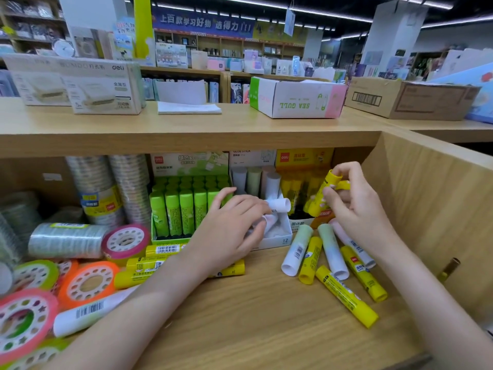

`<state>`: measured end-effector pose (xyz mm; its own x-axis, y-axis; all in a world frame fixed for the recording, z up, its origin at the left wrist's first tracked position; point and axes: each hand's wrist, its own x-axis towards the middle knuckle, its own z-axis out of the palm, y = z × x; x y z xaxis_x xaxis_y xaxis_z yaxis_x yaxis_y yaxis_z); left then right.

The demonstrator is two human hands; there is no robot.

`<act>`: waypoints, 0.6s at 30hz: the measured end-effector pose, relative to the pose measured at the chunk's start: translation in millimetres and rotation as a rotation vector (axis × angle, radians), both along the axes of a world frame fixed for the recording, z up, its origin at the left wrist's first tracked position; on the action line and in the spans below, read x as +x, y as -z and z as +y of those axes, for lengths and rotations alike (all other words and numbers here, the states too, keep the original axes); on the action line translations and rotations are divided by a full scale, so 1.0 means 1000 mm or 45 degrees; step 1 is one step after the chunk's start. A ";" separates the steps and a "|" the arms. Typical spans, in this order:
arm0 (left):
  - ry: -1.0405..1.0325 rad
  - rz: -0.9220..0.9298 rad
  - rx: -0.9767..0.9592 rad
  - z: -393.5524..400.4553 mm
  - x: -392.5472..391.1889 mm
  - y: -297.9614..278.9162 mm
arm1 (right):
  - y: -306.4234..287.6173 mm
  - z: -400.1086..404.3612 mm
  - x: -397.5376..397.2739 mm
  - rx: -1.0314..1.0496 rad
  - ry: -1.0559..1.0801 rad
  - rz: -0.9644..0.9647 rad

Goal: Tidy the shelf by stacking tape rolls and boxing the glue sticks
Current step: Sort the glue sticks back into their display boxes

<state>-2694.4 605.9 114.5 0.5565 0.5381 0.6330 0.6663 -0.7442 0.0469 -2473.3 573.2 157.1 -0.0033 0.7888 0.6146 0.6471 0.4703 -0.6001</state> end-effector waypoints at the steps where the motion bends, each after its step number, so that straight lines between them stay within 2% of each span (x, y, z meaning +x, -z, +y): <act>1: 0.001 -0.002 -0.001 0.000 0.000 0.000 | 0.004 -0.002 0.000 -0.003 -0.010 -0.031; 4: -0.001 -0.005 -0.002 0.000 0.000 0.000 | 0.022 -0.007 0.002 -0.044 -0.032 -0.169; 8: -0.005 0.001 -0.015 0.000 0.000 0.000 | 0.032 -0.013 0.003 -0.178 -0.181 -0.041; 12: -0.003 -0.001 -0.023 0.000 -0.001 0.000 | 0.020 -0.011 0.007 -0.047 0.034 0.083; 16: -0.008 0.003 -0.022 0.000 0.000 -0.001 | 0.001 -0.003 0.011 0.111 0.253 -0.175; 18: -0.008 0.005 -0.020 -0.001 -0.001 -0.001 | -0.006 0.005 0.011 0.139 0.256 -0.255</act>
<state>-2695.0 605.4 115.7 0.5552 0.5515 0.6225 0.6715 -0.7389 0.0558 -2462.3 578.6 163.5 0.0161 0.7153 0.6986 0.8341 0.3757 -0.4039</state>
